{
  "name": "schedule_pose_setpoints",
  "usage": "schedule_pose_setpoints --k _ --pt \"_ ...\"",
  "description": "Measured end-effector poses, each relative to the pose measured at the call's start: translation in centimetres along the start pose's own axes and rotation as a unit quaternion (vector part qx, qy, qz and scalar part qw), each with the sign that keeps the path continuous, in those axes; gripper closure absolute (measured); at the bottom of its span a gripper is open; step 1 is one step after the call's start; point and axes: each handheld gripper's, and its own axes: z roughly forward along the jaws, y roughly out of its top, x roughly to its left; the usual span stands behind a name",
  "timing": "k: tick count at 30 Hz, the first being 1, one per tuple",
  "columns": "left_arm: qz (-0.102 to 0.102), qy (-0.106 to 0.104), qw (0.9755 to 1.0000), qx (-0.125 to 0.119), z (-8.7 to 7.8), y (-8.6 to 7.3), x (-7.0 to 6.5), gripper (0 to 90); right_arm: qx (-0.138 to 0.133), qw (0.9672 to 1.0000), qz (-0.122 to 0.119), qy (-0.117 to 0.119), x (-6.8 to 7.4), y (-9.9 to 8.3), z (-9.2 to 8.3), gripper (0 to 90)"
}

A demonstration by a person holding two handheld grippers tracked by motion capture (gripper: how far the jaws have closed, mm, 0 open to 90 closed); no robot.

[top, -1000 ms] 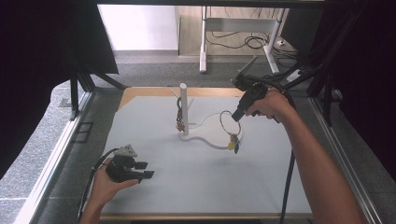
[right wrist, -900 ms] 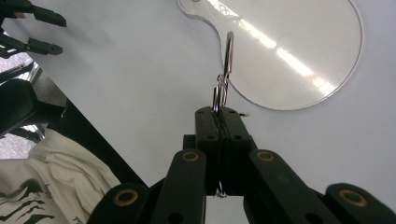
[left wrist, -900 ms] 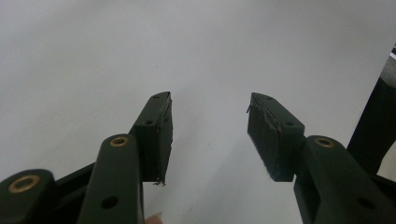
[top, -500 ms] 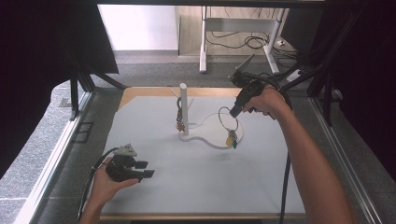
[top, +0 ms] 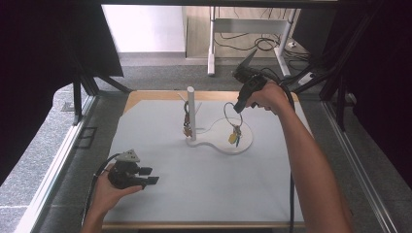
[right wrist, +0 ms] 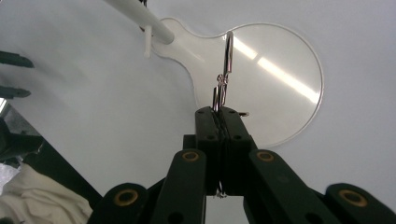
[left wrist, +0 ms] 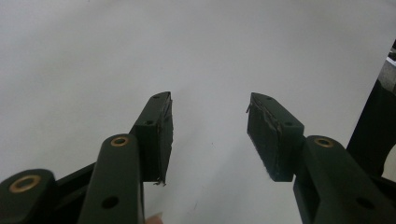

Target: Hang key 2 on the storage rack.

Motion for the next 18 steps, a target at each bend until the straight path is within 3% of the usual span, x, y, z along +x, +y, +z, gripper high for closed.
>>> schedule_pose_setpoints --k 18 --pt "-0.001 -0.004 1.0 -0.007 -0.4 -0.2 0.0 50.8 -0.015 0.9999 0.007 -0.002 -0.4 3.2 1.0 88.7"
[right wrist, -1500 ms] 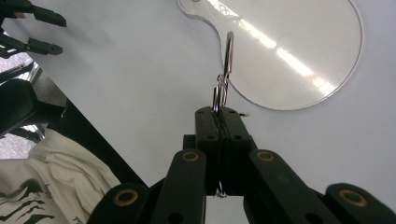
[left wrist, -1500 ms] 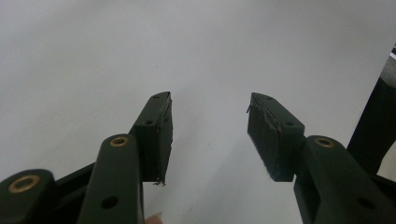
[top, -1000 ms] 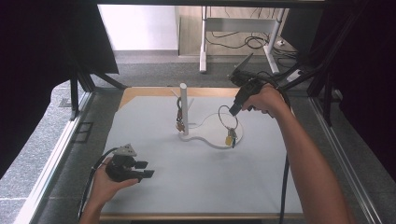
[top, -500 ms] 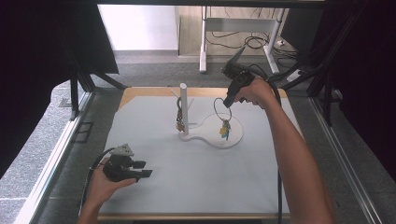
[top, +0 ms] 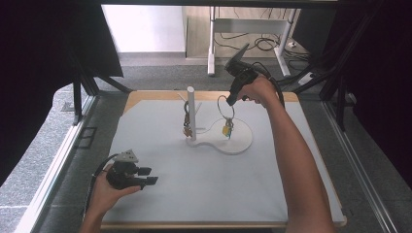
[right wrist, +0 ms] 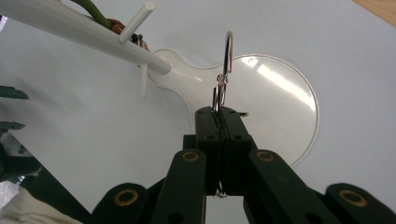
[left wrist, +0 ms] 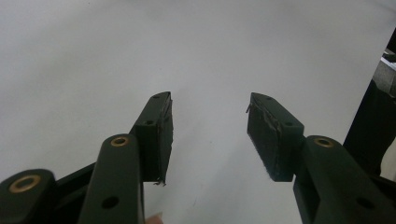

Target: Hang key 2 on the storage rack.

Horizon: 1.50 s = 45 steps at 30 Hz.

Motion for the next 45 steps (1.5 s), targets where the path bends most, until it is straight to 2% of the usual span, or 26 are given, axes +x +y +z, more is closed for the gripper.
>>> schedule_pose_setpoints --k 20,34,45 --pt "0.004 -0.002 0.9999 -0.012 -0.8 0.0 0.1 50.8 -0.001 0.9999 -0.016 -0.001 1.9 2.8 1.5 88.7" --pt "0.003 -0.003 0.9999 -0.012 -0.7 0.0 0.0 50.8 -0.001 0.9995 -0.032 0.008 3.3 3.4 2.6 88.7" --pt "0.004 -0.003 0.9999 -0.01 -0.6 0.0 0.0 50.8 0.002 0.999 -0.04 0.022 4.1 3.3 3.4 88.7"
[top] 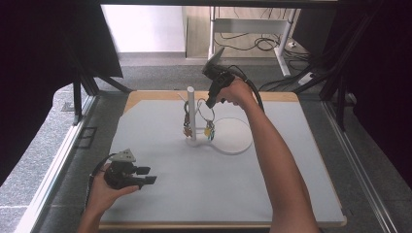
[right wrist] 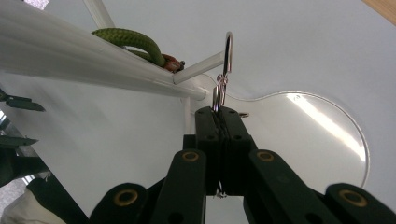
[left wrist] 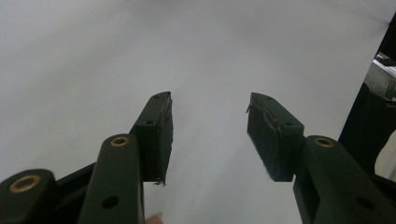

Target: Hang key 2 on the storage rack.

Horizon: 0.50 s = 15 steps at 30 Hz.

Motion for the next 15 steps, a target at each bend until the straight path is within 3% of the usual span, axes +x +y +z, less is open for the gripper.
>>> schedule_pose_setpoints --k 15 --pt "0.002 0.001 1.0 0.002 0.0 0.1 -0.2 50.8 -0.002 0.9999 -0.013 0.008 1.2 -0.2 0.6 88.7"
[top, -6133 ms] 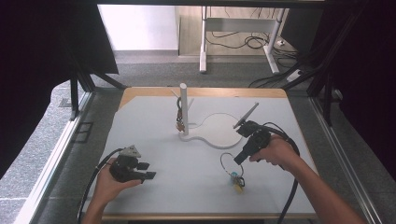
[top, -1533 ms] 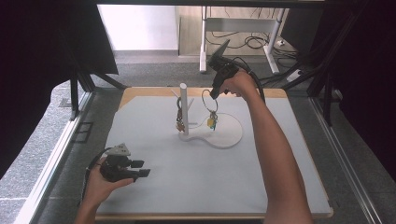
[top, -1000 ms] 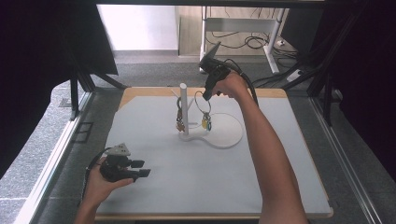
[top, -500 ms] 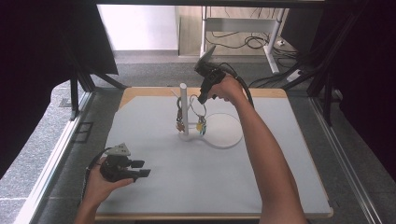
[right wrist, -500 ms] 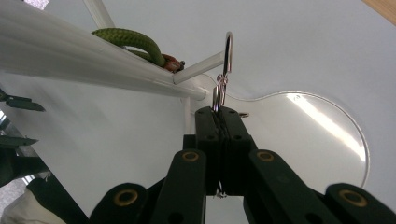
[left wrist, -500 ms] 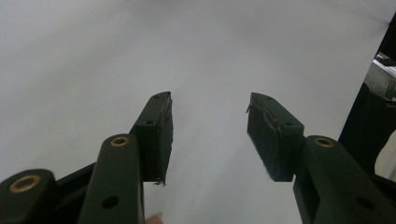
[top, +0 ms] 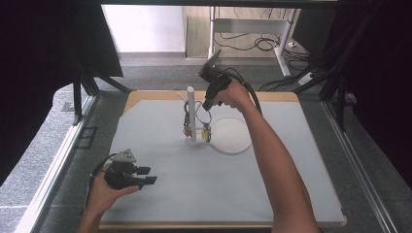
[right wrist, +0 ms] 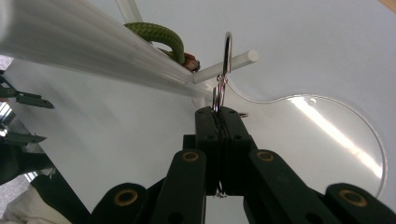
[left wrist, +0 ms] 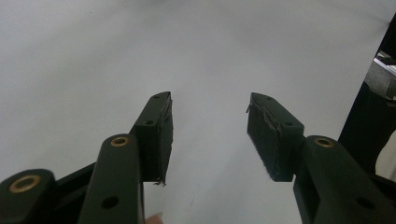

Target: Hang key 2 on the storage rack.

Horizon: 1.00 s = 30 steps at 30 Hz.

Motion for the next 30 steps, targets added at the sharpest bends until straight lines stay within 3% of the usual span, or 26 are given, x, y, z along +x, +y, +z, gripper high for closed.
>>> schedule_pose_setpoints --k 18,30 --pt "0.005 0.001 1.0 0.006 0.3 0.1 0.0 50.7 0.012 0.9997 -0.01 0.019 -0.2 -0.7 2.0 87.6" --pt "0.008 0.003 1.0 0.004 0.3 0.2 -0.1 50.7 -0.004 0.9996 -0.012 0.025 0.2 -1.7 0.8 75.7"
